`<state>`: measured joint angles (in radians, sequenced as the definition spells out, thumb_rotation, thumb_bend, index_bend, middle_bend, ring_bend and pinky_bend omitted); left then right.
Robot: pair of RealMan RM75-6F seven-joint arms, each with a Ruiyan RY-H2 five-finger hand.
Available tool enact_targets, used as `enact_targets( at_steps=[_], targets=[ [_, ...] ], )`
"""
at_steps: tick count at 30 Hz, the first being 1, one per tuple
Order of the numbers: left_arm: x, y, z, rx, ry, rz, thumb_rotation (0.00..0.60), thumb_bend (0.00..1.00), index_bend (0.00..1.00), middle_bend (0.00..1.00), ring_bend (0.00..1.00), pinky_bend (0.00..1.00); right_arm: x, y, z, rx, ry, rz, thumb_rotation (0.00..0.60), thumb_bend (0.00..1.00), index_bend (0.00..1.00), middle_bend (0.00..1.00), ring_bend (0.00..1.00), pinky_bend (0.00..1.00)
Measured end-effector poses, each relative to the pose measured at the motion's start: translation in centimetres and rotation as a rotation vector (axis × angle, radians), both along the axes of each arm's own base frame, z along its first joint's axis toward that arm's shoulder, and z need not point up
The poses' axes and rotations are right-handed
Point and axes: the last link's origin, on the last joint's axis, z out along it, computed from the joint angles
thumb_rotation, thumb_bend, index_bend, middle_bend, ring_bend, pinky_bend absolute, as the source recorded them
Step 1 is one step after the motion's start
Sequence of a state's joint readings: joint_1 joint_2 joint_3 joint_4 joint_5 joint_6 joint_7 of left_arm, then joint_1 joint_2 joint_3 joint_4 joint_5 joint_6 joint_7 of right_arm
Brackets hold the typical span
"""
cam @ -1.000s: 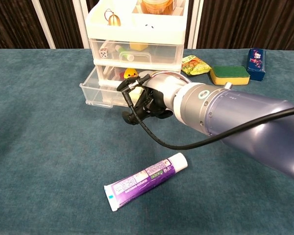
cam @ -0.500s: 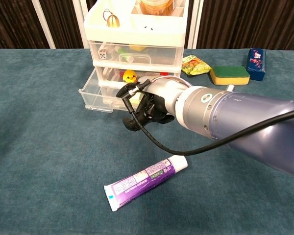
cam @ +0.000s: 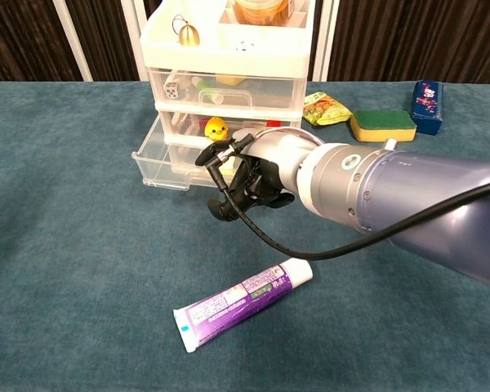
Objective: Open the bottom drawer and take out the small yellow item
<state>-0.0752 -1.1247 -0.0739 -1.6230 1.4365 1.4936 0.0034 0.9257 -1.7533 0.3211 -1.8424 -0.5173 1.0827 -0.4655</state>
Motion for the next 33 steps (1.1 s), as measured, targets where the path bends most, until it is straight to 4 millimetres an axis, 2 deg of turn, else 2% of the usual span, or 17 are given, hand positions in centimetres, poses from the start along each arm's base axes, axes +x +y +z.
enact_targets(
  at_steps=[33],
  targets=[
    [-0.02,-0.02,-0.08,-0.003,0.003,0.0,0.6,0.44,0.06,0.0,0.0,0.0,0.7,0.2,0.87,0.007,-0.011,0.02,0.6,0.55,0.2,0.93,1.0,1.0]
  ],
)
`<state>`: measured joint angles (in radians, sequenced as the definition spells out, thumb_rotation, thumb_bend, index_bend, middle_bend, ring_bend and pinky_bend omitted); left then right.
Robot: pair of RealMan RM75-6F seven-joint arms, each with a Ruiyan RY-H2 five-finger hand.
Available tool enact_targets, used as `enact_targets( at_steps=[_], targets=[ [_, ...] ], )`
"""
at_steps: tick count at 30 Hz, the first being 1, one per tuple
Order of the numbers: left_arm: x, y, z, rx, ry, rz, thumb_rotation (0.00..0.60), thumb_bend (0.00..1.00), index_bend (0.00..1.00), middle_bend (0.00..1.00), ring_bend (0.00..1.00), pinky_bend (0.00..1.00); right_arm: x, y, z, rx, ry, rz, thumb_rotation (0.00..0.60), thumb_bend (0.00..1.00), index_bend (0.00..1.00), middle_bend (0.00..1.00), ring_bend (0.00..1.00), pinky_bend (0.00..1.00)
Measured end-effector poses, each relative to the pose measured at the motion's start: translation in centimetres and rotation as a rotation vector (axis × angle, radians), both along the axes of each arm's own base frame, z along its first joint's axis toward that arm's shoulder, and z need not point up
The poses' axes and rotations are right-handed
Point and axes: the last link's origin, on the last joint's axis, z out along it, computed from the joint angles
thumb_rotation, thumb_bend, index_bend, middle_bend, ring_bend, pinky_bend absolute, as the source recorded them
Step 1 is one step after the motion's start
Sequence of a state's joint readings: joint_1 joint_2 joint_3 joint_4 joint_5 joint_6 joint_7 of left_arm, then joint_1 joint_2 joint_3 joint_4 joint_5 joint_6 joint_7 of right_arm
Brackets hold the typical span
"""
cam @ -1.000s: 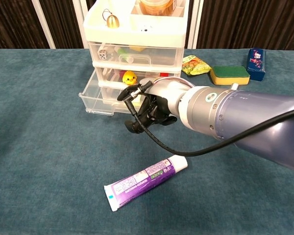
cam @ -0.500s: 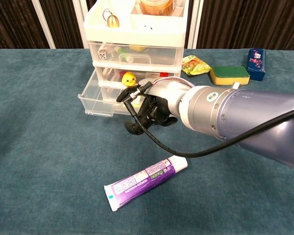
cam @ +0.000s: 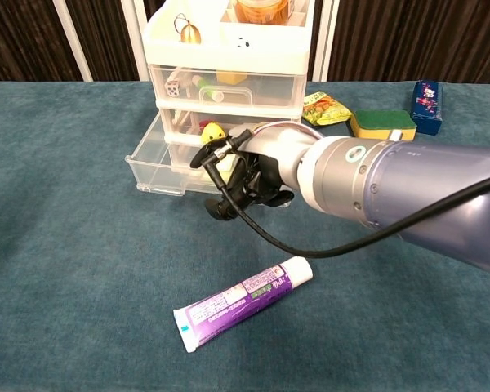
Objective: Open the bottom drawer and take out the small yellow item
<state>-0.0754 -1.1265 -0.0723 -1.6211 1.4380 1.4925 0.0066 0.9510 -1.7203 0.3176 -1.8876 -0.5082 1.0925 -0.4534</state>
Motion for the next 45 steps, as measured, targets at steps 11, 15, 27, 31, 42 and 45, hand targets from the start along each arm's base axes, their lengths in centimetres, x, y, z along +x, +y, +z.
enact_targets(
  at_steps=[11,15,27,31,42,45],
  targets=[
    [0.0,0.0,0.0,-0.003,-0.003,0.002,0.6,0.44,0.06,0.0,0.0,0.0,0.7,-0.8,1.4,-0.042,-0.026,-0.005,0.6,0.48,0.2,0.93,1.0,1.0],
    [0.0,0.0,-0.1,-0.004,-0.004,0.001,0.6,0.44,0.06,0.0,0.0,0.0,1.1,-0.9,2.7,-0.058,-0.034,0.012,0.6,0.41,0.2,0.94,1.0,1.0],
    [0.1,0.1,-0.1,-0.004,-0.006,-0.003,0.6,0.44,0.06,0.0,0.0,0.0,1.5,-3.9,6.7,-0.354,0.244,0.316,0.6,0.19,0.2,0.99,1.0,1.0],
    [0.1,0.1,-0.1,-0.003,-0.008,-0.001,0.6,0.44,0.06,0.0,0.0,0.0,1.6,-4.5,7.5,-0.421,0.312,0.434,0.6,0.18,0.21,1.0,1.0,1.0],
    [0.1,0.1,-0.1,-0.003,-0.008,0.002,0.6,0.44,0.06,0.0,0.0,0.0,1.7,-4.9,6.2,-0.483,0.451,0.739,0.6,0.18,0.23,1.0,1.0,1.0],
    [0.1,0.2,-0.1,-0.003,-0.007,0.001,0.6,0.44,0.06,0.0,0.0,0.0,1.8,-5.2,5.5,-0.489,0.478,0.781,0.6,0.18,0.23,1.0,1.0,1.0]
  ],
)
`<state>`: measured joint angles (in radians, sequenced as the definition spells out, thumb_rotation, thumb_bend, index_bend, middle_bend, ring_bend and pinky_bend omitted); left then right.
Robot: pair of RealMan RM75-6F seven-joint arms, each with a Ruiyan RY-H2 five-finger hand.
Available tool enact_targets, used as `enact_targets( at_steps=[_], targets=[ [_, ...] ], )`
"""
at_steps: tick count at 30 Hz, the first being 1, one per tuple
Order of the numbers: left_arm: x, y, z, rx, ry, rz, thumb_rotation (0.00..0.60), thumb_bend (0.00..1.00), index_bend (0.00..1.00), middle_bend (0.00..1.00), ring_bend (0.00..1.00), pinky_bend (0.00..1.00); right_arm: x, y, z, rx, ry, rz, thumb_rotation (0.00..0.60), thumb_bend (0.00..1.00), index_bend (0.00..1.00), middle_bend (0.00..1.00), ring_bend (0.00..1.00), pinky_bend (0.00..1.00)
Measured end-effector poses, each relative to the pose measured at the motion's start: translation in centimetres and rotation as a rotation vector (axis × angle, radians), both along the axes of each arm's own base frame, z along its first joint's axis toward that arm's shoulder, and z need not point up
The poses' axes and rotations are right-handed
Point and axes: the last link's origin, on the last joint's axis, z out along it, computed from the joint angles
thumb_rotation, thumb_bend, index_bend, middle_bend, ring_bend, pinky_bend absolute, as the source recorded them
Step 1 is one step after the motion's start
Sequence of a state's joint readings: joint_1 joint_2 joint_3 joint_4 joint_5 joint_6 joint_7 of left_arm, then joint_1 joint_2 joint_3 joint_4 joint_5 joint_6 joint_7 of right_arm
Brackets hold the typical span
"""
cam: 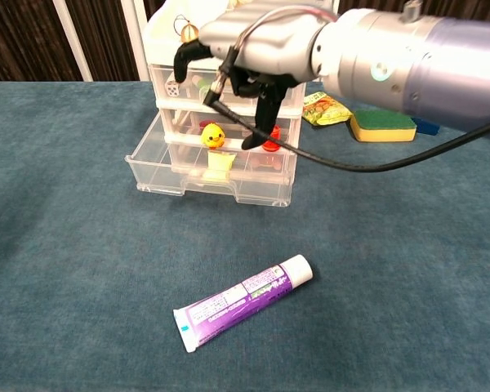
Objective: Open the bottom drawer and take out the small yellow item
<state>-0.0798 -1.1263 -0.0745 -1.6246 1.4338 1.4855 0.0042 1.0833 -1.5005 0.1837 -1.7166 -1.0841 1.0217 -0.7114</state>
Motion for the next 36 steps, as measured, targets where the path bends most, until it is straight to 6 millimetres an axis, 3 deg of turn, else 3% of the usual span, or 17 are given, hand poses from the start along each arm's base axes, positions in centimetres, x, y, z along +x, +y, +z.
enact_targets(
  at_steps=[24,36],
  targets=[
    [-0.1,0.2,-0.1,-0.004,0.002,0.012,0.6,0.44,0.06,0.0,0.0,0.0,0.8,-3.4,-1.9,-0.031,0.274,0.185,0.6,0.18,0.25,1.0,1.0,1.0],
    [-0.1,0.3,-0.4,-0.015,0.009,0.017,0.6,0.44,0.06,0.0,0.0,0.0,1.4,-3.8,-3.4,-0.06,0.384,0.31,0.6,0.18,0.25,1.0,1.0,1.0]
  ],
)
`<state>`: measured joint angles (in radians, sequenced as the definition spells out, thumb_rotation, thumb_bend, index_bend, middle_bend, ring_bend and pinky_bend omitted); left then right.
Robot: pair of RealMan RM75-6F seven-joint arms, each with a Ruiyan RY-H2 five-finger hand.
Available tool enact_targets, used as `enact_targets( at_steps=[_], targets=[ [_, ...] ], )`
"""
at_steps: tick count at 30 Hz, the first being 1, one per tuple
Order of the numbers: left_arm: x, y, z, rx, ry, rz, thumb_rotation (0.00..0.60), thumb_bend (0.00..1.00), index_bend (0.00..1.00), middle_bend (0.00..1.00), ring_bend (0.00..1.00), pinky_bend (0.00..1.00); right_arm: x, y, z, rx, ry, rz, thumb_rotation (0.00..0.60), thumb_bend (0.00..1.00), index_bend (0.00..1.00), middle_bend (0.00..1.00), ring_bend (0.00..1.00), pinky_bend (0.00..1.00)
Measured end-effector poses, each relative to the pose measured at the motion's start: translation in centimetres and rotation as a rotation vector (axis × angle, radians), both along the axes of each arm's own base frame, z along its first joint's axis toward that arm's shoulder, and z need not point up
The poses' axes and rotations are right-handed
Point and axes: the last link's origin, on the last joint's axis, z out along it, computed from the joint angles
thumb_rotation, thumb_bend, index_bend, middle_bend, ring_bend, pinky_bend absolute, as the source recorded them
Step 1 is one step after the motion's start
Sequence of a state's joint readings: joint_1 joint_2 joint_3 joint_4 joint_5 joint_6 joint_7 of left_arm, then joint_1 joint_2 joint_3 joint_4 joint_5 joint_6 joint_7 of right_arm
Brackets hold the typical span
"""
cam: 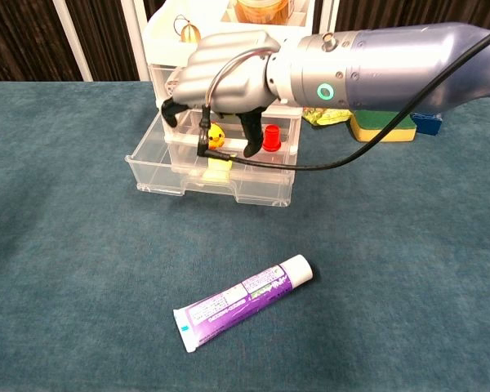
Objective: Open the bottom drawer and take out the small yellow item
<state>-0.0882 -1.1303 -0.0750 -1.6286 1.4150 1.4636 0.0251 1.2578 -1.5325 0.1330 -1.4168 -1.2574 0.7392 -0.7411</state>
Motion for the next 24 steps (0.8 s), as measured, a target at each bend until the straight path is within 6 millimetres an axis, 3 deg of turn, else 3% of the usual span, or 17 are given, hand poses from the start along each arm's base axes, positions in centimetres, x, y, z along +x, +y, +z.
enact_targets(
  at_steps=[9,24],
  targets=[
    [0.0,0.1,0.1,0.002,0.017,-0.007,0.6,0.44,0.06,0.0,0.0,0.0,0.1,0.1,-1.7,0.047,0.054,0.008,0.6,0.18,0.25,1.0,1.0,1.0],
    [0.0,0.1,0.2,0.007,0.013,-0.003,0.6,0.44,0.05,0.0,0.0,0.0,0.1,-0.7,-2.1,0.015,0.08,0.031,0.6,0.18,0.26,1.0,1.0,1.0]
  ],
)
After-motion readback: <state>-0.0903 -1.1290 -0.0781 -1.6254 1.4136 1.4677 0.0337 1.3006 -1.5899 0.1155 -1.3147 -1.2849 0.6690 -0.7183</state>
